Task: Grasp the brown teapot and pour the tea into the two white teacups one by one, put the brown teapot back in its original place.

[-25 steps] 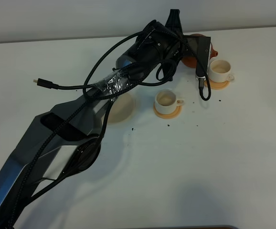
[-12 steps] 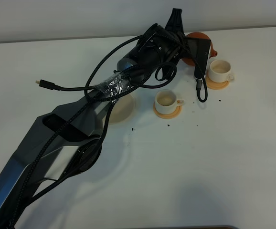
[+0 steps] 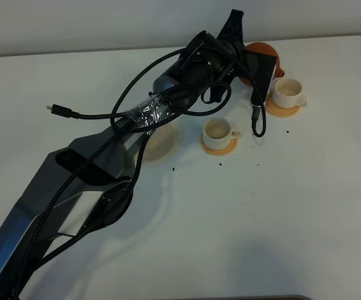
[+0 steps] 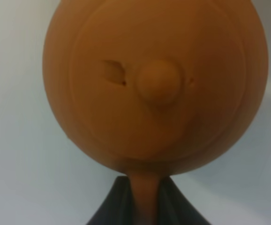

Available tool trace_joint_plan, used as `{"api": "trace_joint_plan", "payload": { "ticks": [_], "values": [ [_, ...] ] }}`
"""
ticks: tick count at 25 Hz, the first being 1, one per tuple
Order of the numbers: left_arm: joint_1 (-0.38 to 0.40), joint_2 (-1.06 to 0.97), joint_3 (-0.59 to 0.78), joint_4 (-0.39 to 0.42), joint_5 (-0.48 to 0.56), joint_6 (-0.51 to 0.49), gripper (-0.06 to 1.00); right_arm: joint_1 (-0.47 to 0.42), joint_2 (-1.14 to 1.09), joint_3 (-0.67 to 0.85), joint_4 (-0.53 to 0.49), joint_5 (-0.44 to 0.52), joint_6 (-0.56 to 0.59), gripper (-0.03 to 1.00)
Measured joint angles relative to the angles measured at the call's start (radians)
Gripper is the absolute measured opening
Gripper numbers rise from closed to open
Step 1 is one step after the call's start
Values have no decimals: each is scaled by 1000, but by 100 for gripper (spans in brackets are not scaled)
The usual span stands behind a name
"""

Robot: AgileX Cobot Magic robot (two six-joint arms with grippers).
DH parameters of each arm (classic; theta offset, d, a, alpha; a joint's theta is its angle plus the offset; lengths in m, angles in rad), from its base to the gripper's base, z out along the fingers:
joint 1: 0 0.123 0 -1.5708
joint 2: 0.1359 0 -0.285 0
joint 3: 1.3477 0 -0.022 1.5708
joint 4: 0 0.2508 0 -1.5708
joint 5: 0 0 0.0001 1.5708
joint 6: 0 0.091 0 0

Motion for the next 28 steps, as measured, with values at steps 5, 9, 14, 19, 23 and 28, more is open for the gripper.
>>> {"api": "trace_joint_plan", "payload": {
  "ticks": [5, 9, 14, 19, 23, 28],
  "values": [
    [-7, 0, 0, 1, -28, 42, 11, 0, 0, 0, 0, 0, 0, 24],
    [-7, 0, 0, 0, -51, 75, 11, 0, 0, 0, 0, 0, 0, 24],
    [-7, 0, 0, -1, -64, 119, 11, 0, 0, 0, 0, 0, 0, 24],
    [-7, 0, 0, -1, -95, 149, 11, 0, 0, 0, 0, 0, 0, 24],
    [-7, 0, 0, -1, -117, 185, 11, 0, 0, 0, 0, 0, 0, 24],
    [-7, 0, 0, -1, -119, 218, 11, 0, 0, 0, 0, 0, 0, 24]
  ]
}}
